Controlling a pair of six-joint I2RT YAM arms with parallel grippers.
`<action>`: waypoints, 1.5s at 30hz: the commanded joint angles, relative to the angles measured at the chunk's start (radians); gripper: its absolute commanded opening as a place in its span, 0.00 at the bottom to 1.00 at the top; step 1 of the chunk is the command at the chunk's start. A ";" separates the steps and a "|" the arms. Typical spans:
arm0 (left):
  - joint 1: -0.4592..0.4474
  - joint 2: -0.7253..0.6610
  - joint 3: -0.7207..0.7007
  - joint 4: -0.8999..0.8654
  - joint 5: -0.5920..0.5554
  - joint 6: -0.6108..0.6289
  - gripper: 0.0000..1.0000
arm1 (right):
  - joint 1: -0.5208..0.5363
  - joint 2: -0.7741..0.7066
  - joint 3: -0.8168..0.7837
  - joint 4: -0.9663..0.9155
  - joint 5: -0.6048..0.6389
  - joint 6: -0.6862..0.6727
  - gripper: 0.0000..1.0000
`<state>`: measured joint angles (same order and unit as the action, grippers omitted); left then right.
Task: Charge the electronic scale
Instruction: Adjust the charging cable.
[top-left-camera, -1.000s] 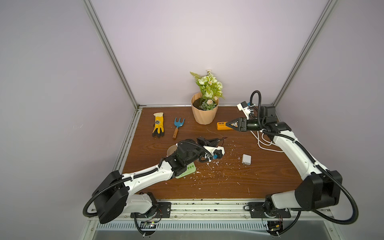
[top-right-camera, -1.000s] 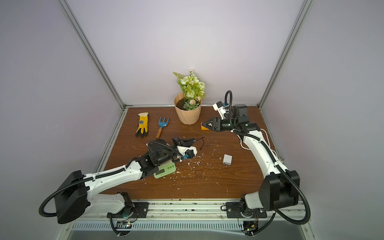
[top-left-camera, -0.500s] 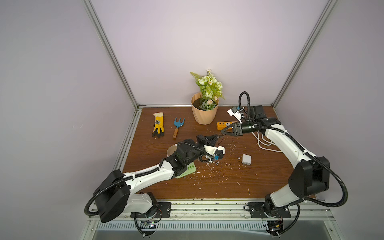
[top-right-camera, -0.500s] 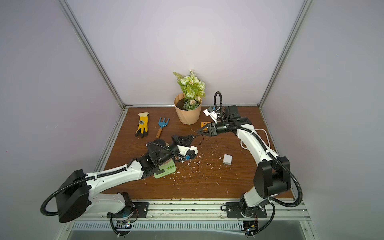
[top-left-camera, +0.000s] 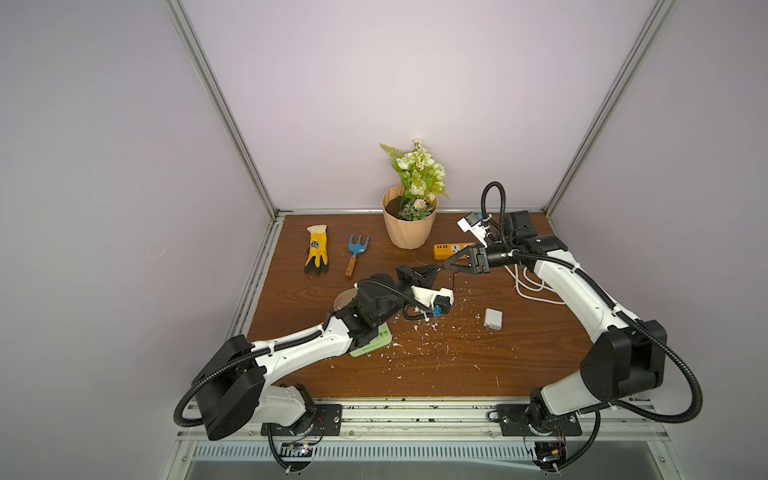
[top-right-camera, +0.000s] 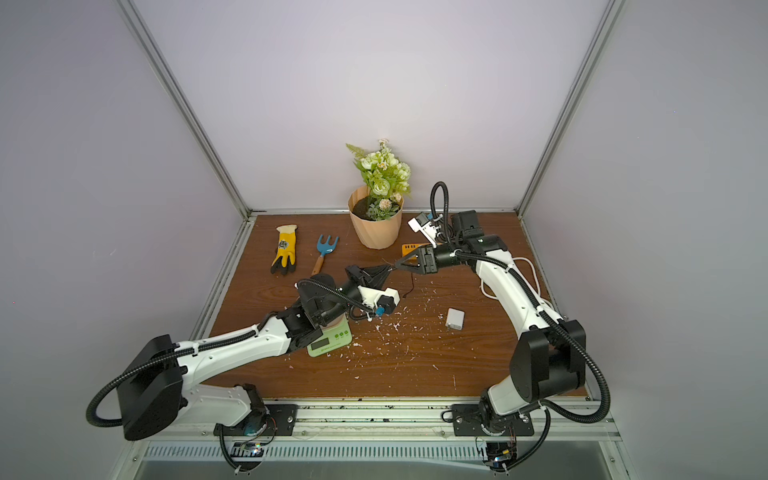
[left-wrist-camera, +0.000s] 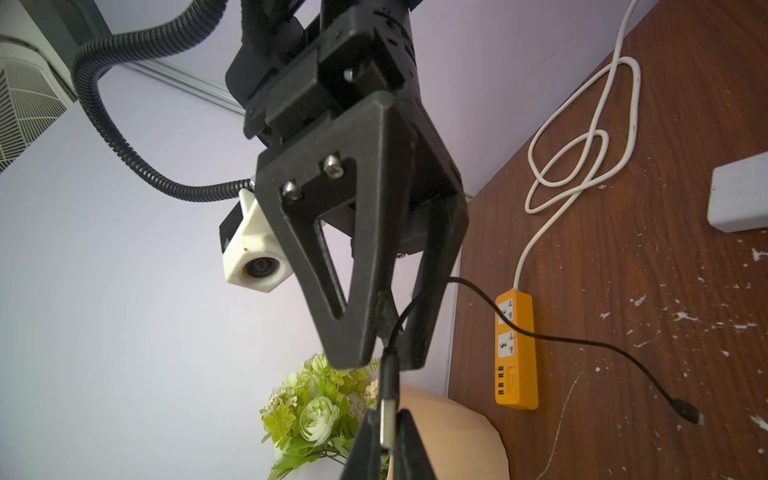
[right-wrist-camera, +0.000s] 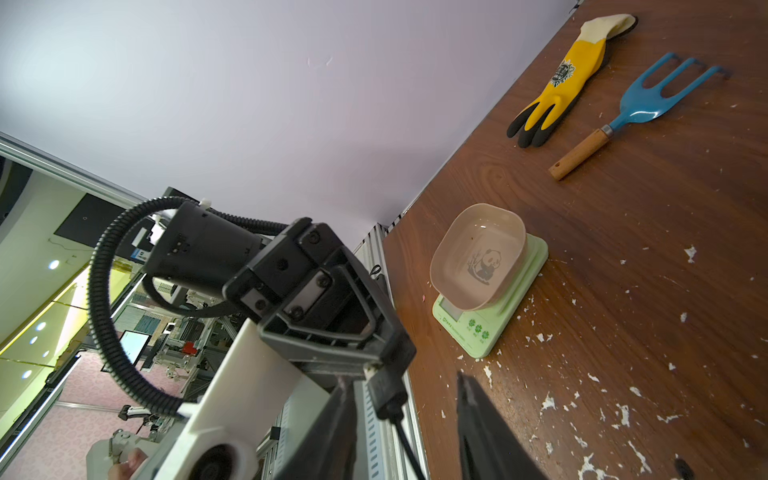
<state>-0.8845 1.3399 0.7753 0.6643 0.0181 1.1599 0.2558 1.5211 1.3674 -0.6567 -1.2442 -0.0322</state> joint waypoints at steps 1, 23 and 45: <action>-0.011 0.013 0.038 0.040 -0.009 0.041 0.10 | 0.008 -0.044 -0.002 -0.014 -0.070 -0.051 0.43; 0.006 0.078 0.082 0.100 -0.028 0.023 0.36 | 0.010 -0.056 -0.004 -0.024 -0.087 -0.074 0.01; 0.219 -0.093 0.063 -0.060 0.298 -0.746 0.94 | -0.007 -0.259 -0.209 0.332 0.232 -0.224 0.00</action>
<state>-0.6838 1.2564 0.8013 0.6281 0.2623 0.6586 0.2520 1.3075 1.1740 -0.4355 -1.0569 -0.1375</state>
